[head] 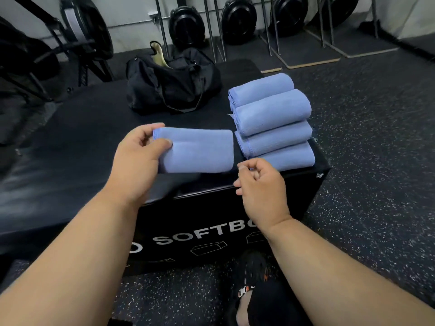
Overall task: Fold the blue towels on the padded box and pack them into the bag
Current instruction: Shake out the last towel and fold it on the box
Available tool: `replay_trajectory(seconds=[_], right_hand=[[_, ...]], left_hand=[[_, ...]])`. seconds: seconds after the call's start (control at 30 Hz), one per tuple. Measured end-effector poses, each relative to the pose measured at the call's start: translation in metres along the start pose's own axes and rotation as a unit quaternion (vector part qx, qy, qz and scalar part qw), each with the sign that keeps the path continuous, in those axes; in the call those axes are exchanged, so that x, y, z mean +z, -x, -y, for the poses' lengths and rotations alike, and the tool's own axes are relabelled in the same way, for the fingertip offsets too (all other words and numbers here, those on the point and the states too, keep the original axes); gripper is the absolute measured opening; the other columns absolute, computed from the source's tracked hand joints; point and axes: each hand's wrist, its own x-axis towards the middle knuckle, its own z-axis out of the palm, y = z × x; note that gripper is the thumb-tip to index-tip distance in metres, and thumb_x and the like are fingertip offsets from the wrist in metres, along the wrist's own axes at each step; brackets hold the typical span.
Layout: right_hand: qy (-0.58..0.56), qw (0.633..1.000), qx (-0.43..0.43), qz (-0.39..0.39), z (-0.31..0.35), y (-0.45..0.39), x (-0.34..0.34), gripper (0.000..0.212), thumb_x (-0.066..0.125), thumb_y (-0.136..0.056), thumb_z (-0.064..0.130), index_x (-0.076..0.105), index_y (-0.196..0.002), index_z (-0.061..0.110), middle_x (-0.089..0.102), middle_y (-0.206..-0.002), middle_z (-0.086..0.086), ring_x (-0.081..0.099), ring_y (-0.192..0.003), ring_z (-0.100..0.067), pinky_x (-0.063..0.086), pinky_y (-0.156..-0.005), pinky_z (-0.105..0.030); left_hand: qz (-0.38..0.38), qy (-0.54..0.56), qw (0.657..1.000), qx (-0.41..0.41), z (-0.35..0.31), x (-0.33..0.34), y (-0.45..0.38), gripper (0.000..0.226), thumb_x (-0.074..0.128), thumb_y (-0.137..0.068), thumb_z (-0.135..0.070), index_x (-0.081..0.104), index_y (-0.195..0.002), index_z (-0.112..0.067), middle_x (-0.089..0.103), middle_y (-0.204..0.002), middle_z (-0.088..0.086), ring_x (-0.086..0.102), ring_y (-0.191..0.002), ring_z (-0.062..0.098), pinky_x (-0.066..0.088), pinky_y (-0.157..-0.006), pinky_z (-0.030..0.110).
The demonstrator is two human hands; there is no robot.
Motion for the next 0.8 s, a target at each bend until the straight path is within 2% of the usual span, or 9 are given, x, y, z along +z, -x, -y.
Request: replay_trajectory(seconds=[0.1, 0.2, 0.3, 0.4, 0.47, 0.57, 0.63, 0.7, 0.8], right_hand=[[-0.002, 0.998, 0.034, 0.046, 0.003, 0.0, -0.012, 0.012, 0.062, -0.099, 0.019, 0.07, -0.089, 0.019, 0.072, -0.07, -0.009, 0.062, -0.056, -0.009, 0.056, -0.063, -0.034], [0.013, 0.993, 0.032, 0.114, 0.004, 0.0, -0.022, 0.014, 0.06, -0.098, 0.02, 0.071, -0.089, 0.022, 0.075, -0.074, -0.004, 0.065, -0.061, -0.004, 0.054, -0.06, -0.02], [0.022, 0.987, 0.031, 0.154, 0.006, 0.0, -0.031, 0.015, 0.06, -0.098, 0.024, 0.071, -0.088, 0.025, 0.076, -0.077, 0.0, 0.07, -0.067, -0.008, 0.058, -0.064, -0.023], [0.035, 0.983, 0.028, 0.176, 0.005, -0.003, -0.038, 0.016, 0.059, -0.099, 0.029, 0.07, -0.087, 0.027, 0.076, -0.077, 0.001, 0.073, -0.072, -0.017, 0.063, -0.077, -0.041], [0.045, 0.981, 0.019, 0.186, 0.004, -0.005, -0.042, 0.015, 0.058, -0.097, 0.034, 0.068, -0.087, 0.029, 0.075, -0.076, 0.002, 0.073, -0.076, -0.019, 0.062, -0.08, -0.05], [0.06, 0.98, 0.011, 0.188, 0.001, -0.008, -0.049, 0.012, 0.057, -0.095, 0.036, 0.067, -0.089, 0.031, 0.072, -0.076, 0.002, 0.071, -0.078, -0.02, 0.061, -0.077, -0.052], [0.066, 0.981, 0.011, 0.184, 0.0, -0.01, -0.051, 0.012, 0.057, -0.094, 0.035, 0.067, -0.088, 0.031, 0.073, -0.078, 0.004, 0.07, -0.076, -0.017, 0.061, -0.076, -0.049], [0.064, 0.982, 0.011, 0.179, -0.002, -0.013, -0.052, 0.012, 0.057, -0.093, 0.035, 0.067, -0.088, 0.031, 0.073, -0.079, 0.005, 0.07, -0.075, -0.016, 0.061, -0.075, -0.048], [0.056, 0.98, 0.012, 0.19, -0.004, -0.013, -0.047, 0.011, 0.057, -0.091, 0.033, 0.067, -0.088, 0.031, 0.073, -0.078, 0.002, 0.071, -0.075, -0.019, 0.061, -0.074, -0.049]], left_hand=[[0.011, 0.066, 0.998, -0.004, -0.036, 0.013, -0.016, 0.028, 0.066, -0.091, -0.012, 0.075, -0.115, -0.023, 0.074, -0.103, -0.002, 0.068, -0.089, 0.013, 0.051, -0.066, 0.026], [0.047, 0.116, 0.992, -0.012, -0.071, 0.038, -0.033, 0.035, 0.06, -0.091, -0.015, 0.074, -0.122, -0.015, 0.075, -0.106, 0.0, 0.067, -0.084, 0.014, 0.045, -0.056, 0.022], [0.075, 0.177, 0.98, -0.051, -0.097, 0.075, -0.05, 0.032, 0.058, -0.095, -0.012, 0.073, -0.123, -0.016, 0.078, -0.112, -0.002, 0.068, -0.083, 0.012, 0.048, -0.059, 0.021], [0.119, 0.214, 0.965, -0.091, -0.107, 0.118, -0.068, 0.021, 0.062, -0.095, -0.012, 0.07, -0.115, -0.017, 0.072, -0.1, -0.004, 0.066, -0.076, 0.011, 0.049, -0.061, 0.022], [0.143, 0.173, 0.968, -0.114, -0.098, 0.148, -0.077, 0.022, 0.065, -0.094, -0.013, 0.072, -0.114, -0.014, 0.067, -0.097, 0.001, 0.061, -0.072, 0.014, 0.049, -0.06, 0.025], [0.156, 0.039, 0.976, -0.145, -0.073, 0.176, -0.083, 0.04, 0.065, -0.096, -0.018, 0.069, -0.134, -0.005, 0.067, -0.107, 0.011, 0.061, -0.081, 0.023, 0.053, -0.061, 0.029], [0.147, -0.004, 0.978, -0.151, -0.063, 0.18, -0.091, 0.041, 0.066, -0.093, -0.022, 0.072, -0.132, -0.008, 0.072, -0.108, 0.009, 0.067, -0.087, 0.023, 0.056, -0.064, 0.032], [0.136, 0.009, 0.979, -0.152, -0.062, 0.179, -0.1, 0.041, 0.069, -0.091, -0.023, 0.072, -0.13, -0.01, 0.073, -0.101, 0.005, 0.068, -0.081, 0.021, 0.055, -0.064, 0.032], [0.121, 0.048, 0.978, -0.161, -0.065, 0.174, -0.106, 0.028, 0.067, -0.095, -0.022, 0.07, -0.121, -0.014, 0.072, -0.092, 0.002, 0.066, -0.071, 0.018, 0.053, -0.058, 0.029]])
